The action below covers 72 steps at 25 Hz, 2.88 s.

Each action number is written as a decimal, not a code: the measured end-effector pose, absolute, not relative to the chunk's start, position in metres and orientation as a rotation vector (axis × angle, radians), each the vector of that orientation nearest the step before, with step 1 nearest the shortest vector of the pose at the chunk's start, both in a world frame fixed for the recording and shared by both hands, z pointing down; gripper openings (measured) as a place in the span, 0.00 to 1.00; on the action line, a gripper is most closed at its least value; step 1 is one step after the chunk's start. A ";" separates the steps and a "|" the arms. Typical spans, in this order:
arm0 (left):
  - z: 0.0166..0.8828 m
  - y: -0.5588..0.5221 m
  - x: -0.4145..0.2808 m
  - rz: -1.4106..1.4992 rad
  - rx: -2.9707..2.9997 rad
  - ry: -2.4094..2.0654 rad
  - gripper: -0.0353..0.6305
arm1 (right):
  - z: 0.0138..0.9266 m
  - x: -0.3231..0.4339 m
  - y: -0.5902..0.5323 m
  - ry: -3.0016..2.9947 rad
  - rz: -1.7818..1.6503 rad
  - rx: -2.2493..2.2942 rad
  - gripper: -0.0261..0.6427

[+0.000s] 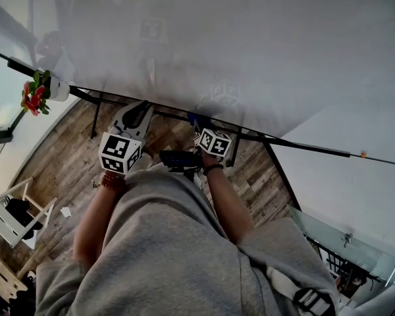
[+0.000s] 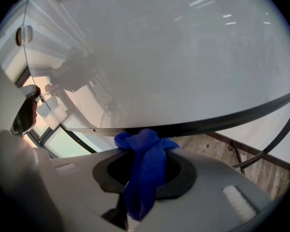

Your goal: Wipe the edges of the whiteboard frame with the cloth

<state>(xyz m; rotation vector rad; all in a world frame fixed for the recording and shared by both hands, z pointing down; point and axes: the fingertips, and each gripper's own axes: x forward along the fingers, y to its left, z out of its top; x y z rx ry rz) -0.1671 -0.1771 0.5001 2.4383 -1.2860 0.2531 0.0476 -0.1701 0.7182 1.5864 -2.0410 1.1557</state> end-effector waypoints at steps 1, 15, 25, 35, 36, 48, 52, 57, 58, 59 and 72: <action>0.500 -0.177 -0.170 0.250 2.434 -1.293 0.14 | 0.718 0.045 -0.171 -2.046 1.153 1.582 0.21; 0.501 -0.172 -0.210 0.233 2.391 -1.376 0.14 | 0.720 0.003 -0.179 -2.106 1.106 1.492 0.21; 0.500 -0.161 -0.233 0.235 2.355 -1.431 0.14 | 0.716 -0.020 -0.183 -2.149 1.117 1.474 0.21; 0.500 -0.151 -0.255 0.218 2.336 -1.461 0.14 | 0.717 -0.033 -0.184 -2.141 1.115 1.514 0.21; 0.500 -0.150 -0.255 0.216 2.338 -1.461 0.14 | 0.717 -0.033 -0.184 -2.138 1.117 1.519 0.21; 0.497 -0.144 -0.286 0.193 2.331 -1.487 0.14 | 0.718 -0.062 -0.188 -2.151 1.137 1.528 0.21; 0.498 -0.145 -0.298 0.189 2.324 -1.499 0.14 | 0.719 -0.073 -0.191 -2.149 1.138 1.521 0.21; 0.504 -0.142 -0.312 0.180 2.295 -1.502 0.14 | 0.720 -0.088 -0.192 -2.144 1.076 1.487 0.21; 0.505 -0.142 -0.314 0.181 2.291 -1.503 0.14 | 0.720 -0.092 -0.193 -2.149 1.080 1.483 0.20; 0.506 -0.141 -0.317 0.182 2.287 -1.505 0.14 | 0.720 -0.096 -0.194 -2.157 1.085 1.479 0.20; 0.501 -0.125 -0.351 0.157 2.236 -1.573 0.14 | 0.715 -0.134 -0.201 -2.145 1.150 1.471 0.20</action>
